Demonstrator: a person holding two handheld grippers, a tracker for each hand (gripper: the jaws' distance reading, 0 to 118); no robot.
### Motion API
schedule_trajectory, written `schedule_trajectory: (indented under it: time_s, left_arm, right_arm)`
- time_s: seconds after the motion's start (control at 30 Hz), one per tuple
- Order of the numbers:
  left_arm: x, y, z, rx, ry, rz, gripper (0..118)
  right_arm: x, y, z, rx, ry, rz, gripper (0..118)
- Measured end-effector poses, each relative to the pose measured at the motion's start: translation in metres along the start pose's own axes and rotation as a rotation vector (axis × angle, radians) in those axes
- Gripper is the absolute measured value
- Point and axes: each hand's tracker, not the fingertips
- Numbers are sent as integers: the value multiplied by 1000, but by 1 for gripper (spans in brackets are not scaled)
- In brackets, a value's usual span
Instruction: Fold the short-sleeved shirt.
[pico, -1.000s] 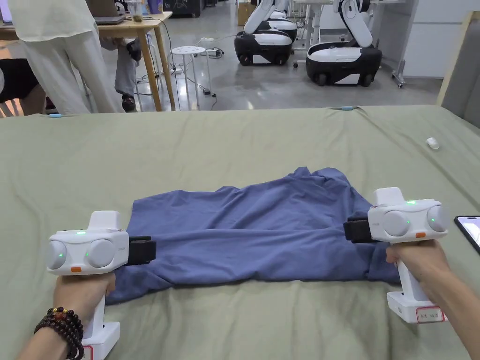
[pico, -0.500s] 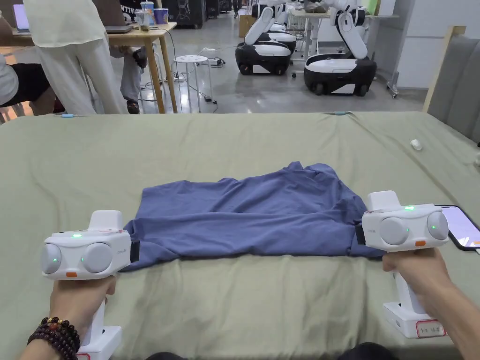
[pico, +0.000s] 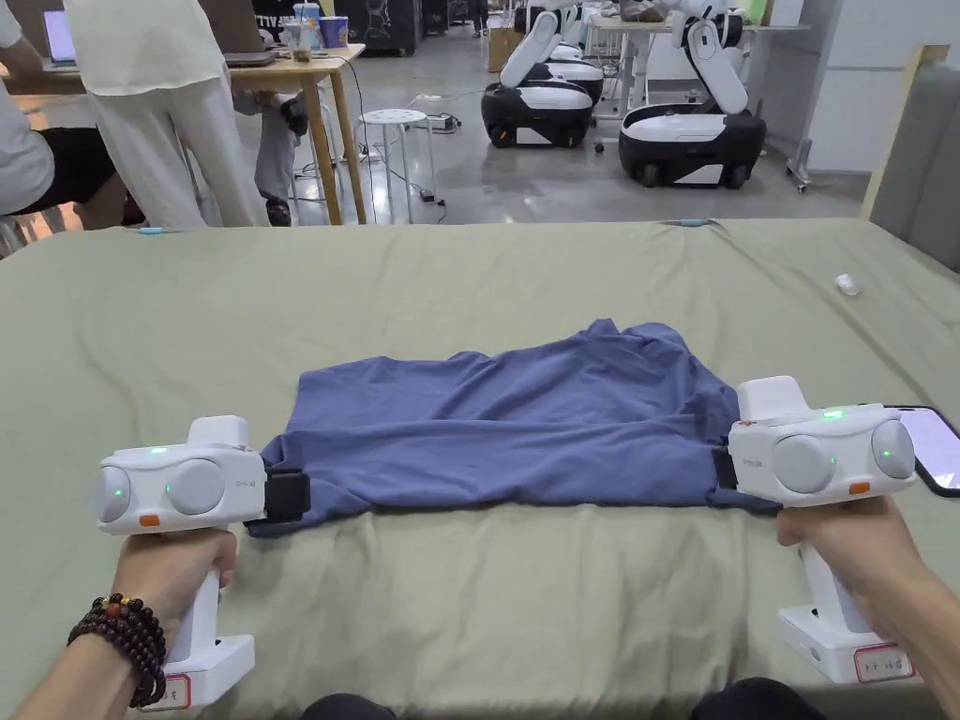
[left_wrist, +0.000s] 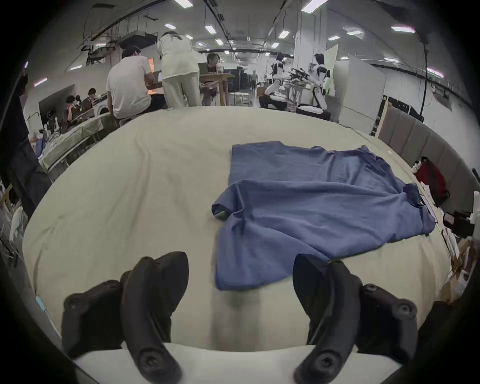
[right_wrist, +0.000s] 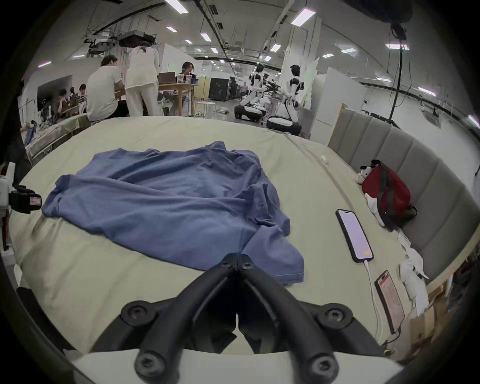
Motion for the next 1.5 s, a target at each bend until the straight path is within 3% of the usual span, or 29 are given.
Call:
schedule_trajectory:
  time_s: [0.33,0.4,0.43,0.47,0.5,0.7,0.73,0.8,0.83,0.87,1.2,1.27,1.3,1.33,1.37,1.4,1.43,1.47,1.5]
  left_arm:
    - [11,-14,-47,-79,44,-64,81]
    - [13,-14,-42,-79,28,-78,66]
    - [14,-12,-38,-72,26,-93,51]
    - [17,-12,-34,-60,50,-125,21]
    - [18,-11,-30,-44,71,-164,3]
    - [21,-5,-22,-33,72,-158,3]
    - [20,-5,-22,-34,71,-149,3]
    - [19,-5,-22,-31,72,-138,3]
    - [19,-5,-22,-29,73,-132,3]
    - [20,-5,-22,-27,75,-129,3]
    - [18,-2,-17,-8,73,-127,3]
    - [18,-2,-18,-9,71,-133,3]
    - [18,-3,-18,-10,71,-133,3]
    - [18,-4,-19,-10,72,-132,3]
    - [19,-4,-19,-8,73,-133,3]
    - [19,-5,-19,-8,76,-136,3]
    - [20,-6,-19,-7,79,-141,3]
    - [20,-7,-18,-3,81,-145,3]
    - [19,-8,-17,3,80,-150,3]
  right_arm:
    - [2,-2,-27,-31,12,5,0]
    - [2,-3,-32,-41,10,4,0]
    - [3,-4,-25,-46,11,3,0]
    - [3,-5,-26,-50,10,2,0]
    - [3,-5,-28,-54,7,0,0]
    - [16,2,-38,-55,-5,-25,0]
    - [19,5,-40,-49,-7,-41,5]
    - [24,12,-47,-56,-6,-63,59]
    - [27,14,-47,-66,0,-69,81]
    - [29,16,-52,-84,7,-69,87]
    - [35,-6,-107,-265,0,-82,79]
    - [34,-14,-106,-226,8,-100,77]
    - [34,-12,-98,-215,16,-97,70]
    - [32,-7,-91,-223,76,-111,47]
    - [33,-8,-98,-211,125,-112,6]
    - [27,-6,-93,-204,110,-72,5]
    - [18,-4,-88,-205,17,34,5]
    - [13,-4,-87,-197,24,93,5]
    - [7,-4,-78,-193,8,104,5]
